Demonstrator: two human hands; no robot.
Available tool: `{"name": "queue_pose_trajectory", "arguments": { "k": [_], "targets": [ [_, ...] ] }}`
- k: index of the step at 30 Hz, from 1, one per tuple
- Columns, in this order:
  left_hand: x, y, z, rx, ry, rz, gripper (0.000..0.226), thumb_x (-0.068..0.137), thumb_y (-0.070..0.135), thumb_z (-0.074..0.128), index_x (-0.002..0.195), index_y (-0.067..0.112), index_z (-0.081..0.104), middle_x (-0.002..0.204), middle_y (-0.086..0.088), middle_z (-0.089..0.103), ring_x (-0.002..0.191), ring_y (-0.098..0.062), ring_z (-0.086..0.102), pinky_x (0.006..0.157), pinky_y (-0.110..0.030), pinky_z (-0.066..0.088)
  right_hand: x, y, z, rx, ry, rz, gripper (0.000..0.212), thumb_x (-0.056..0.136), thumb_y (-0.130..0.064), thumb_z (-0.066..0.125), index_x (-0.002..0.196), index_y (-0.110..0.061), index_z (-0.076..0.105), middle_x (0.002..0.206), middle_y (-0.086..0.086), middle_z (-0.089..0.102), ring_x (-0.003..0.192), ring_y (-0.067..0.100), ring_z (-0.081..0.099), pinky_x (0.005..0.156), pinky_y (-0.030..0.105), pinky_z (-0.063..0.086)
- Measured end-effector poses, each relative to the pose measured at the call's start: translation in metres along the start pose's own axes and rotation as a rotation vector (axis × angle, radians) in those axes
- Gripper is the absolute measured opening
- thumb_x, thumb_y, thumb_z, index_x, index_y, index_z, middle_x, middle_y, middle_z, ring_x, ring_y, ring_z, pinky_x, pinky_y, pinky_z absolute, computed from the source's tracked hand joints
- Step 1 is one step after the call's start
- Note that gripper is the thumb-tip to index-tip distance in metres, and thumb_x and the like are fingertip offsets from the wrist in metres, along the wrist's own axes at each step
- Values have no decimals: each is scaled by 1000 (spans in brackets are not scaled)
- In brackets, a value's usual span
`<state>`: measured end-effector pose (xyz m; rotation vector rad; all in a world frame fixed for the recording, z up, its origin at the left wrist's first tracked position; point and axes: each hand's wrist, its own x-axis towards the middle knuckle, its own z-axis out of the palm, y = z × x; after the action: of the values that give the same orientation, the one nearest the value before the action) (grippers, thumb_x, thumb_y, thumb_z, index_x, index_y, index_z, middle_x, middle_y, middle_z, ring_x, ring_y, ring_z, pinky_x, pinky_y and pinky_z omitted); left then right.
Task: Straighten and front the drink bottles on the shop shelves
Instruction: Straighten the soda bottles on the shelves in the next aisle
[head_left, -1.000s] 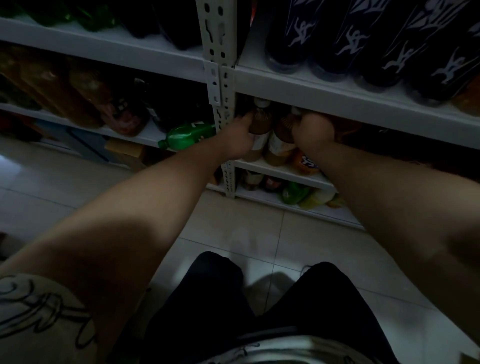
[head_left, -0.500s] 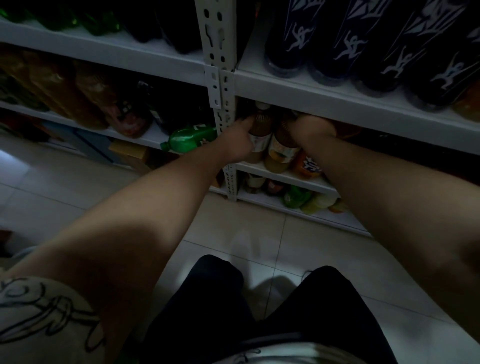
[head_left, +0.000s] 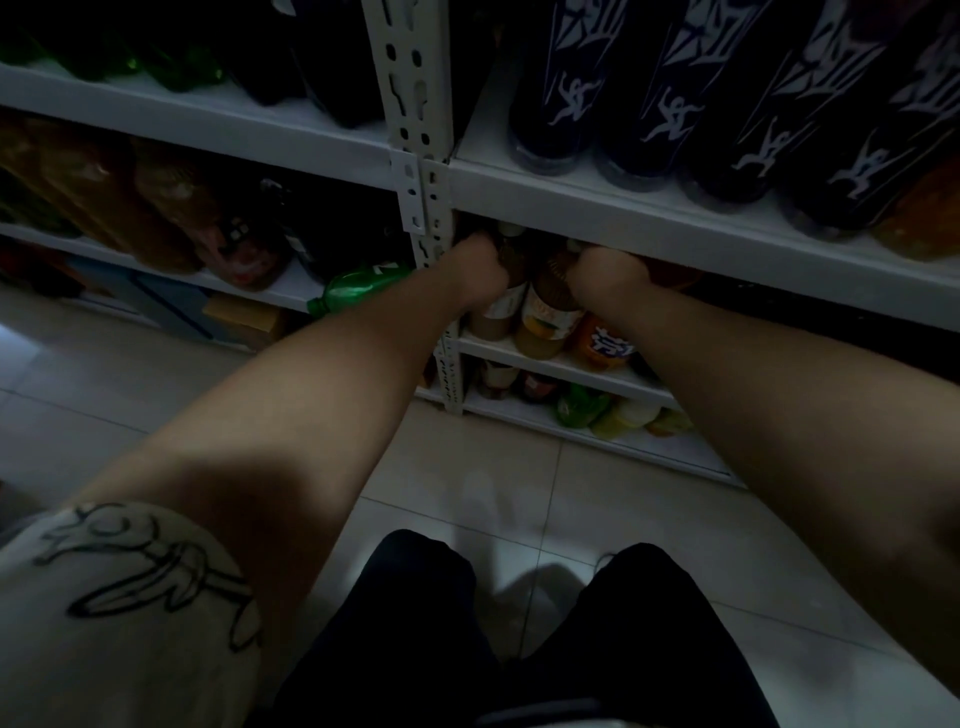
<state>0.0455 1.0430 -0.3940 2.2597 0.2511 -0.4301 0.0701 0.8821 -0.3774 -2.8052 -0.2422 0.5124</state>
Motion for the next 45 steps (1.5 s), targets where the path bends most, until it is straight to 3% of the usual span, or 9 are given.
{"name": "queue_pose_trajectory", "arguments": {
  "k": [5,9,14,19,22,25,30,39,45],
  "targets": [
    [8,-2,15,-2,120,0,35,94,16,58,121,-5,55,120,-22,59,105,-34,58,87,-43,53,5,3,5,177,38,73,44,100,-36,38,130,-7,52,134,16,51,126,32,43,106,37,31],
    [6,4,13,63,192,-24,41,87,30,69,105,-6,60,106,-22,65,91,-34,65,76,-43,57,4,7,4,142,25,-17,37,101,-27,39,128,-6,53,128,17,56,117,33,52,93,38,41],
    [2,3,11,214,331,70,53,75,44,78,105,2,66,104,-15,68,92,-28,64,76,-31,53,2,11,4,122,55,-67,37,101,-23,39,130,-4,51,129,19,55,116,36,52,90,39,41],
    [1,0,4,395,272,138,54,81,49,70,110,4,62,107,-16,66,98,-30,61,73,-28,44,2,13,2,117,14,-119,36,101,-24,39,128,-5,53,127,19,56,114,36,53,90,40,42],
    [0,-4,1,510,179,158,49,89,43,62,118,4,57,116,-17,63,105,-31,60,84,-37,50,0,10,1,196,51,-102,38,101,-25,41,127,0,52,128,21,55,119,36,49,98,40,38],
    [0,-4,6,621,239,140,34,91,32,60,112,6,56,113,-16,63,102,-32,61,78,-38,49,-2,9,3,244,138,-49,38,99,-21,45,129,2,51,131,22,53,126,33,43,108,38,29],
    [3,-3,9,627,287,101,35,87,33,67,111,11,55,110,-14,64,99,-33,63,77,-39,50,-11,11,10,209,183,-3,30,99,-18,46,108,7,61,109,25,63,106,38,57,89,39,44],
    [-3,-10,22,483,390,69,36,89,35,62,108,8,49,101,-18,64,90,-37,63,61,-33,34,-19,6,15,292,288,-20,28,95,-21,54,102,6,60,100,22,64,95,33,60,70,24,36],
    [-15,-7,17,397,338,-21,25,92,21,56,110,7,46,106,-20,62,95,-37,61,66,-38,41,-47,-6,17,290,446,-83,34,87,-7,58,119,2,55,117,23,57,110,36,52,89,17,29]
  ]
}}
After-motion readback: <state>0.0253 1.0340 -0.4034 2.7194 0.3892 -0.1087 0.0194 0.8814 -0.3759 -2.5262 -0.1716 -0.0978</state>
